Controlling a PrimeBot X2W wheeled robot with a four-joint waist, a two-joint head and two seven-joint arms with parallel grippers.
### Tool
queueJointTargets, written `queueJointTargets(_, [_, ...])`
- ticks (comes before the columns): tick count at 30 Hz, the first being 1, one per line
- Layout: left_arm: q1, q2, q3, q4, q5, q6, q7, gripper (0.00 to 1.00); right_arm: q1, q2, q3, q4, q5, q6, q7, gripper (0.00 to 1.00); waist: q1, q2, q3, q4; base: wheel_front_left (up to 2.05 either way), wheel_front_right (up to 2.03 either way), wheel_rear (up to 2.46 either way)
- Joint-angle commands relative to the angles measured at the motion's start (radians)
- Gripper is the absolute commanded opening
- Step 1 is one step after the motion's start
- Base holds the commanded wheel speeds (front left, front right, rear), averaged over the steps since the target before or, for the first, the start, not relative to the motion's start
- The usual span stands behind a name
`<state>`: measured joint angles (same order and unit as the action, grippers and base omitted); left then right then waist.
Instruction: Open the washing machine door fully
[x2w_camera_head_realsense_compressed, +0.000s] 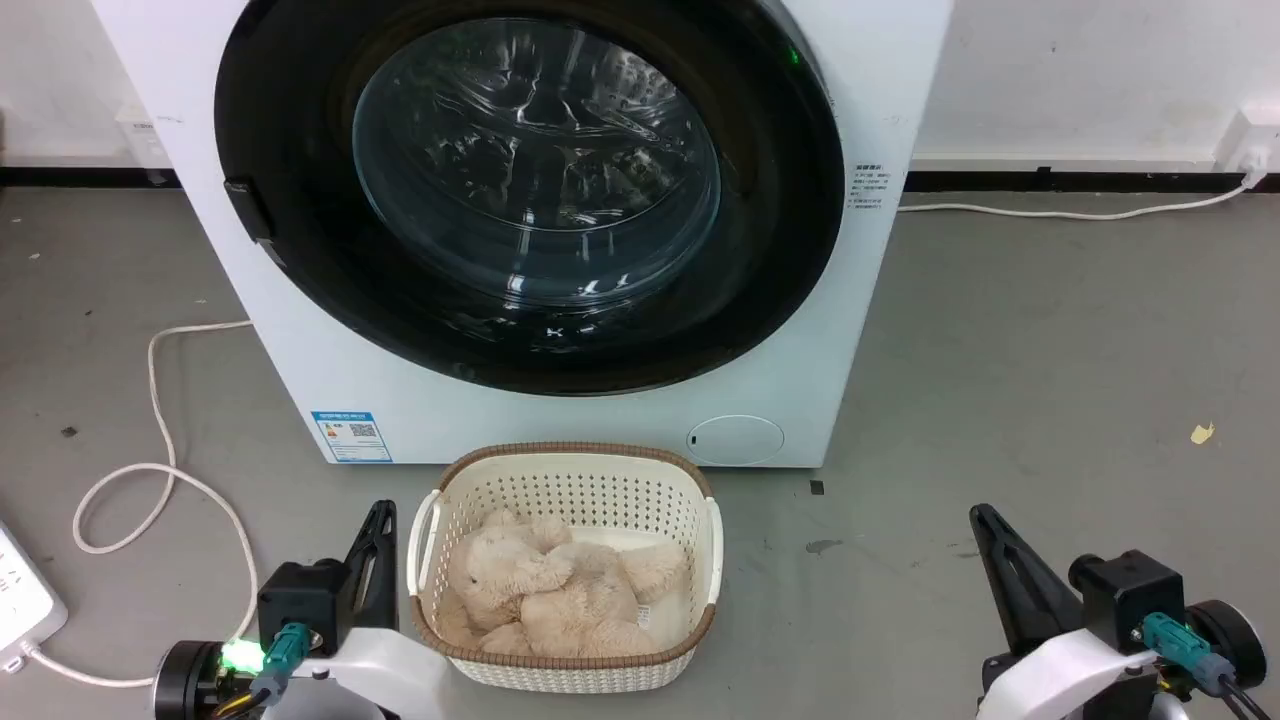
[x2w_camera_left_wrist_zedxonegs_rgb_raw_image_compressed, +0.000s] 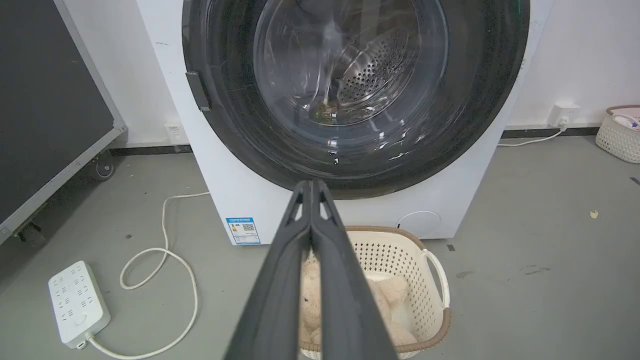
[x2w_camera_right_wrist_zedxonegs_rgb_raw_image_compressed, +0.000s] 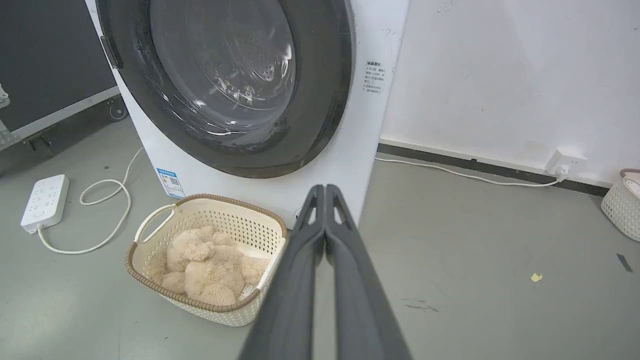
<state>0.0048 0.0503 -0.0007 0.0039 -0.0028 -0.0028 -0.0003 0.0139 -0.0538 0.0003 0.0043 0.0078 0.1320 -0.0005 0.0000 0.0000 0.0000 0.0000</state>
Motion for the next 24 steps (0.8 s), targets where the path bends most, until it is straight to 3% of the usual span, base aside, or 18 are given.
queueJointTargets(1, [-0.005,0.0,0.001,-0.004,0.003,0.003,0.0,0.0,-0.014,0.004,0.0,-0.004,-0.008,-0.001,0.0,0.0,0.0,0.0,0.0,0.0,0.0,0.0,0.0])
queueJointTargets(24, [-0.005,0.0,0.001,-0.004,0.003,0.003,0.0,0.0,-0.014,0.004,0.0,-0.004,-0.008,-0.001,0.0,0.0,0.0,0.0,0.0,0.0,0.0,0.0,0.0])
